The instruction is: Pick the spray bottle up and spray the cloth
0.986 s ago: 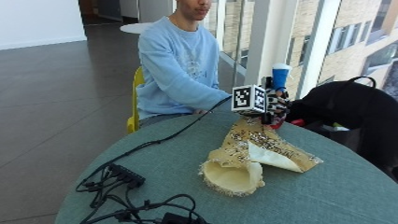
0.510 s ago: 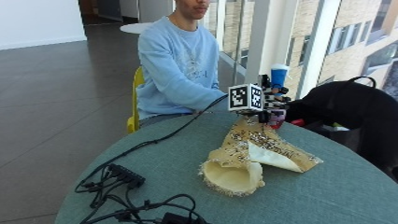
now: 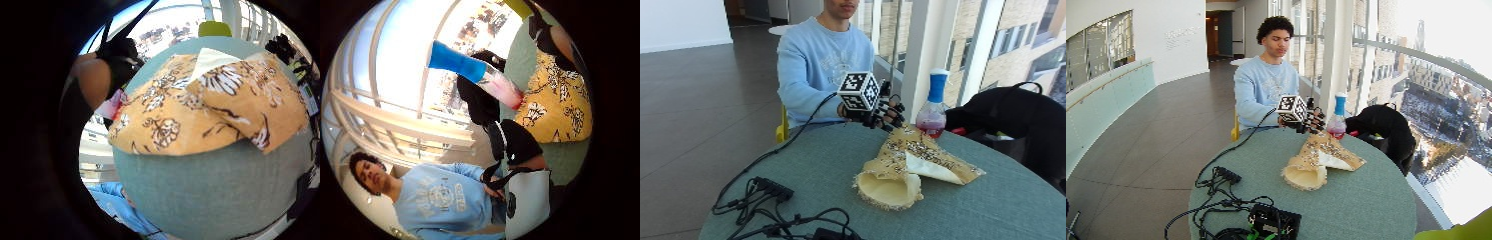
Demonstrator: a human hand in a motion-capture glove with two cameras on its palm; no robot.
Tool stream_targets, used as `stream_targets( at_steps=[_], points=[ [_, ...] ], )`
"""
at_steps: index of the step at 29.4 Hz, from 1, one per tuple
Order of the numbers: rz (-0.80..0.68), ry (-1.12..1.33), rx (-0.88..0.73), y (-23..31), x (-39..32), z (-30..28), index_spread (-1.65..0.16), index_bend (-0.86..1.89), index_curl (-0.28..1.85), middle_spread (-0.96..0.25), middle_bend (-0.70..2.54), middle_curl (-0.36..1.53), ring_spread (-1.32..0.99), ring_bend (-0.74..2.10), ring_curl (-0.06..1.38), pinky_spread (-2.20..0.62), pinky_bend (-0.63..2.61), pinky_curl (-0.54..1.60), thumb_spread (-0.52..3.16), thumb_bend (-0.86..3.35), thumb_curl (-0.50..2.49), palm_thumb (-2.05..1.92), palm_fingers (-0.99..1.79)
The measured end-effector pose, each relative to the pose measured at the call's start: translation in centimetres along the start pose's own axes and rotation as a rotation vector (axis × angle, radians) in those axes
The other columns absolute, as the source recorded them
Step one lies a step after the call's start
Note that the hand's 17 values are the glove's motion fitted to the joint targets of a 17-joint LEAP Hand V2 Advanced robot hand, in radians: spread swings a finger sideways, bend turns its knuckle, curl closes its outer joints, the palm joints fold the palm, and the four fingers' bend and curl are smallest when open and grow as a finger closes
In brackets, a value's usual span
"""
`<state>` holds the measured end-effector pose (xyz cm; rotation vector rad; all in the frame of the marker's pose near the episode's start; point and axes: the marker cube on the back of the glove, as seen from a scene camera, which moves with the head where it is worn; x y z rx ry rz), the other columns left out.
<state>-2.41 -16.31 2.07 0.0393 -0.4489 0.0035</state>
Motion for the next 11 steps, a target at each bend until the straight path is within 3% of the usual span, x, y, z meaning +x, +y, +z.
stream_targets(
  at_steps=[5,11],
  points=[
    [0.046,0.23,-0.071,5.6,3.9,-1.4,-0.31,0.18,0.26,-0.09,0.31,0.45,-0.02,0.28,0.32,0.18,0.18,0.32,1.06,-0.02,0.48,0.73,0.76],
    [0.071,0.311,-0.097,8.7,6.5,-1.6,-0.32,0.17,0.29,-0.08,0.31,0.44,-0.01,0.24,0.31,0.21,0.16,0.3,1.08,-0.02,0.45,0.73,0.76]
  ],
)
